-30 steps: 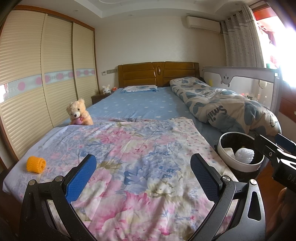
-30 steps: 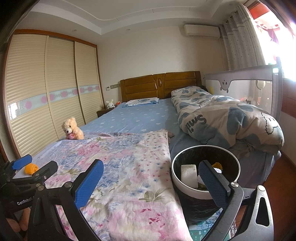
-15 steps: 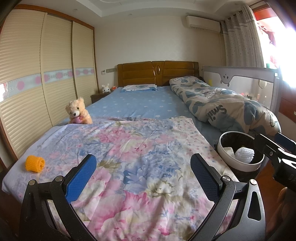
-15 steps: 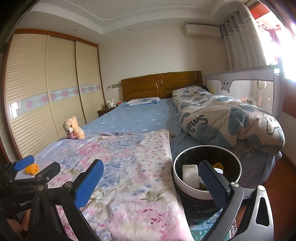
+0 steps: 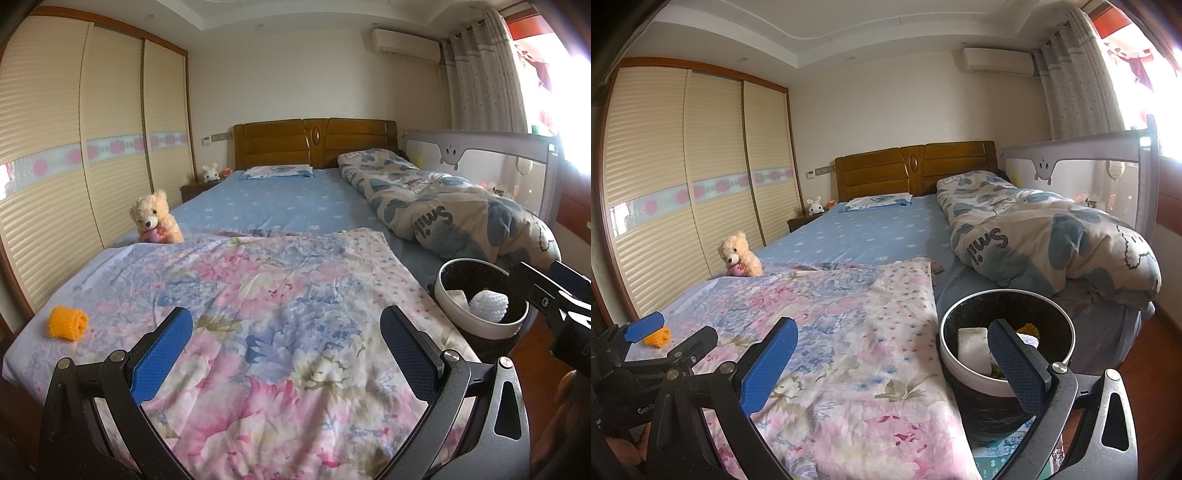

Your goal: Collect trash

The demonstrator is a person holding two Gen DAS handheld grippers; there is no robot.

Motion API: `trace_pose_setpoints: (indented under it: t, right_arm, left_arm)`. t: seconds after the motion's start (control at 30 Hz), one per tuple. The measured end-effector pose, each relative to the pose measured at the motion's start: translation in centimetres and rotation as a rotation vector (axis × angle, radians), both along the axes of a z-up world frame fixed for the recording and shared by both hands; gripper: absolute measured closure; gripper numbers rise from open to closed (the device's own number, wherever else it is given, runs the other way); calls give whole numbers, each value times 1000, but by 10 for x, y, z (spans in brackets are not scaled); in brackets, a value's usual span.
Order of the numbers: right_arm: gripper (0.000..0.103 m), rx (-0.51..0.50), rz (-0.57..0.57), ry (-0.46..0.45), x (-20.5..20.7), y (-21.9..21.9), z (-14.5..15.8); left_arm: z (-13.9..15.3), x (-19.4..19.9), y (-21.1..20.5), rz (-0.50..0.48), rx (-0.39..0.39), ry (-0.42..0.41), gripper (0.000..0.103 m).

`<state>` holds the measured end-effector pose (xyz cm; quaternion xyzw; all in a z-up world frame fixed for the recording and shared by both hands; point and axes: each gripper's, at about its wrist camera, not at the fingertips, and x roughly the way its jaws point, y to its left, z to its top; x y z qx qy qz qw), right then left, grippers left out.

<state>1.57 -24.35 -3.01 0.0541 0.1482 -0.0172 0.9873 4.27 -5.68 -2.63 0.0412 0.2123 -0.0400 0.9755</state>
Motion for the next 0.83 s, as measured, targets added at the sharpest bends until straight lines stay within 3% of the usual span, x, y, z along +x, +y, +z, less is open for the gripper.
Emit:
trace_pose_setpoints:
  t: [0.83]
  right_arm:
    - [0, 1, 10, 19, 5, 1, -5]
  left_arm:
    - [-5, 2, 2, -1, -8, 4, 0]
